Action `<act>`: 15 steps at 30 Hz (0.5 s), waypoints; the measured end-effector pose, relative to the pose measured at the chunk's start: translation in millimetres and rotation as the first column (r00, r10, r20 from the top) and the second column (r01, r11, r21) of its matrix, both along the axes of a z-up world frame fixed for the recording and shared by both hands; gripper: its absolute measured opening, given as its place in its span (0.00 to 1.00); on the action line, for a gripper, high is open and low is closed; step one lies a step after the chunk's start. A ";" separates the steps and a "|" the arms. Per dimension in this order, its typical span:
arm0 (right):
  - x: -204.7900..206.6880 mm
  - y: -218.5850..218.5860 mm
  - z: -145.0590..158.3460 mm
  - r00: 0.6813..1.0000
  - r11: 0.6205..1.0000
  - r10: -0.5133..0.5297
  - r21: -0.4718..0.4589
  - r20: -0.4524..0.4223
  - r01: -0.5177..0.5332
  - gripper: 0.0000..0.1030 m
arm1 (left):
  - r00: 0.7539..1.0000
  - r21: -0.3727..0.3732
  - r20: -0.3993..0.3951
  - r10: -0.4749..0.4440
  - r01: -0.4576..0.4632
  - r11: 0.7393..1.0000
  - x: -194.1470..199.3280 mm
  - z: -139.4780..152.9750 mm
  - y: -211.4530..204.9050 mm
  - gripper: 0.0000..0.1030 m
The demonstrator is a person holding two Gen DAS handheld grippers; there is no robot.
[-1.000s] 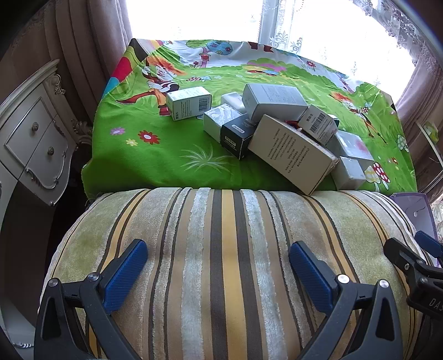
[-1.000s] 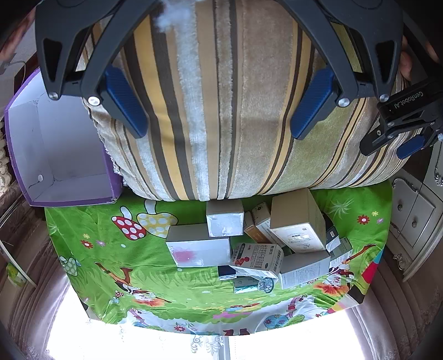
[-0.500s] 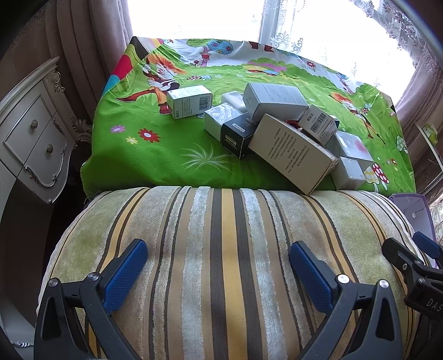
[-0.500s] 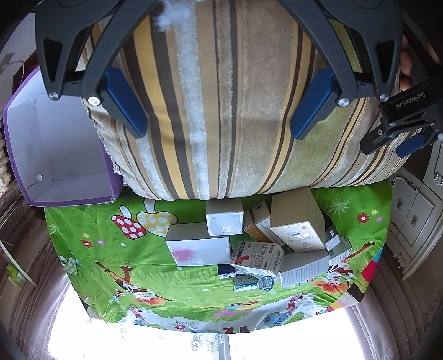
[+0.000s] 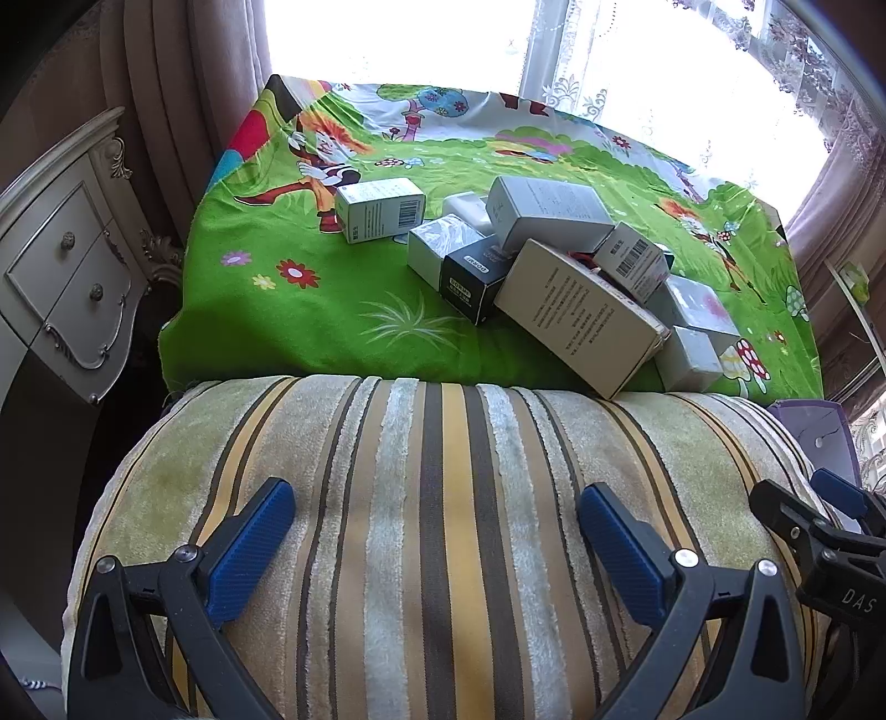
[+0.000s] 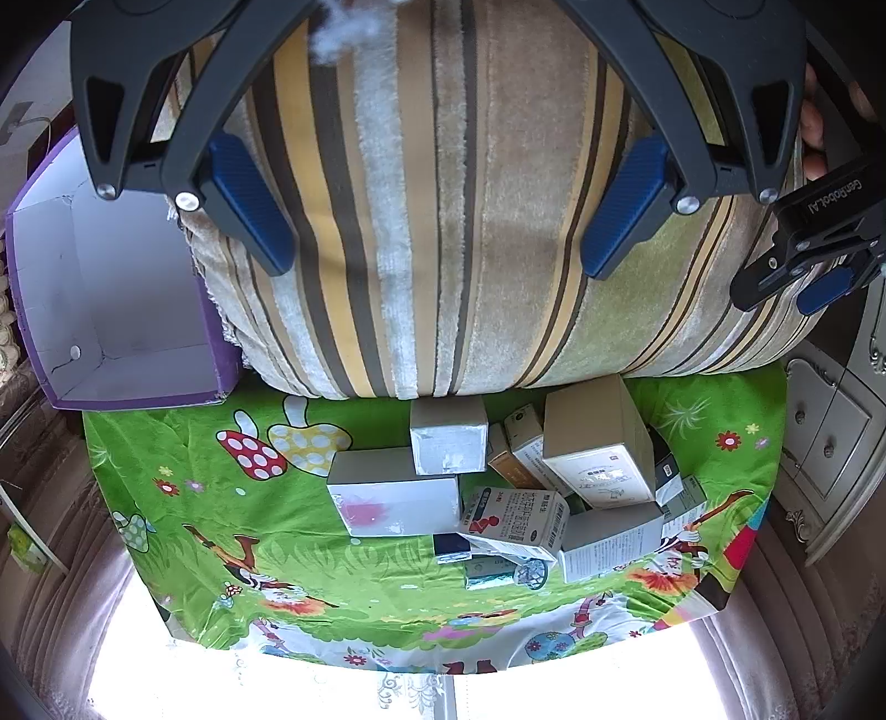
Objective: Organize rigid objects
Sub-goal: 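Move both tools forward over the pile of boxes on the bed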
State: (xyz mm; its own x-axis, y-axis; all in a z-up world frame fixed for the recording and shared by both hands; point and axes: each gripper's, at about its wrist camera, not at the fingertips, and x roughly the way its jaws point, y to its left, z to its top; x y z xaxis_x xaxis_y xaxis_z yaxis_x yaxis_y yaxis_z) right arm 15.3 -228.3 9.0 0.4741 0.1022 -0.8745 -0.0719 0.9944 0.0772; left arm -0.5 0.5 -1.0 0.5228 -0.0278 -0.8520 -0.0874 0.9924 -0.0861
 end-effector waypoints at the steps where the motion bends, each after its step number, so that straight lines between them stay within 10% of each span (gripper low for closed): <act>1: 0.2 -1.2 0.5 1.000 1.000 0.011 0.008 -0.007 -0.011 1.00 | 1.000 -0.004 0.004 0.000 0.000 1.000 -0.5 0.5 0.2 1.00; 15: 5.4 -18.9 13.6 0.999 0.982 0.043 0.185 -0.016 -0.039 1.00 | 0.994 -0.040 0.061 -0.095 0.098 0.994 0.8 16.7 -5.2 0.99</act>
